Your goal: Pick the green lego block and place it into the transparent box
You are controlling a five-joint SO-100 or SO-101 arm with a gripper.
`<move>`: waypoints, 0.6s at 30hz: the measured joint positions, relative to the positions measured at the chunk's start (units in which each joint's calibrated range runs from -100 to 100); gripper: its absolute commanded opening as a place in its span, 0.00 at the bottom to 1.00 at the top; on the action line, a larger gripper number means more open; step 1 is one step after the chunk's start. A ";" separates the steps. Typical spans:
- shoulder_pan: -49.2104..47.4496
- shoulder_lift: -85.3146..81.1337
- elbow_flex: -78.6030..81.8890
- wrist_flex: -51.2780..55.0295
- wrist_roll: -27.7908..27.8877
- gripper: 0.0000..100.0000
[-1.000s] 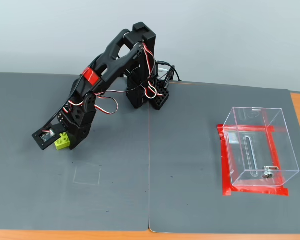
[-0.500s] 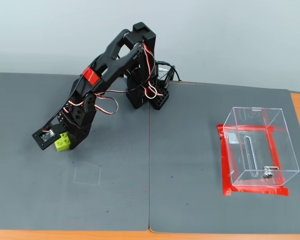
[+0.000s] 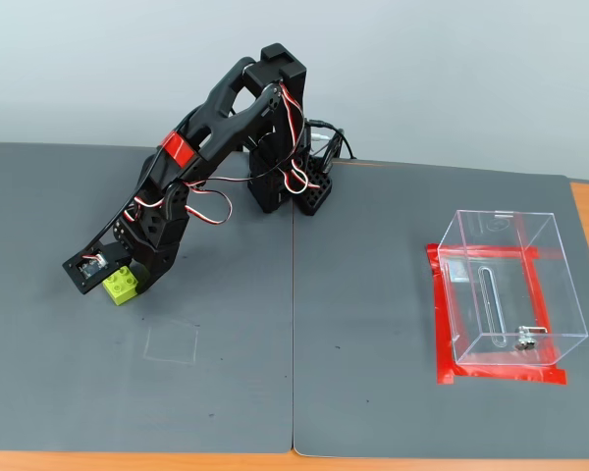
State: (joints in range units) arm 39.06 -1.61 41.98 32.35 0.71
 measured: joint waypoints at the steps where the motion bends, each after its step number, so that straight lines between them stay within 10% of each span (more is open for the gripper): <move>1: 0.00 0.00 0.00 0.00 0.00 0.09; 18: -3.61 -18.01 -1.44 0.26 0.00 0.08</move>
State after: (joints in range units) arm 35.45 -19.63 40.55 32.61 0.71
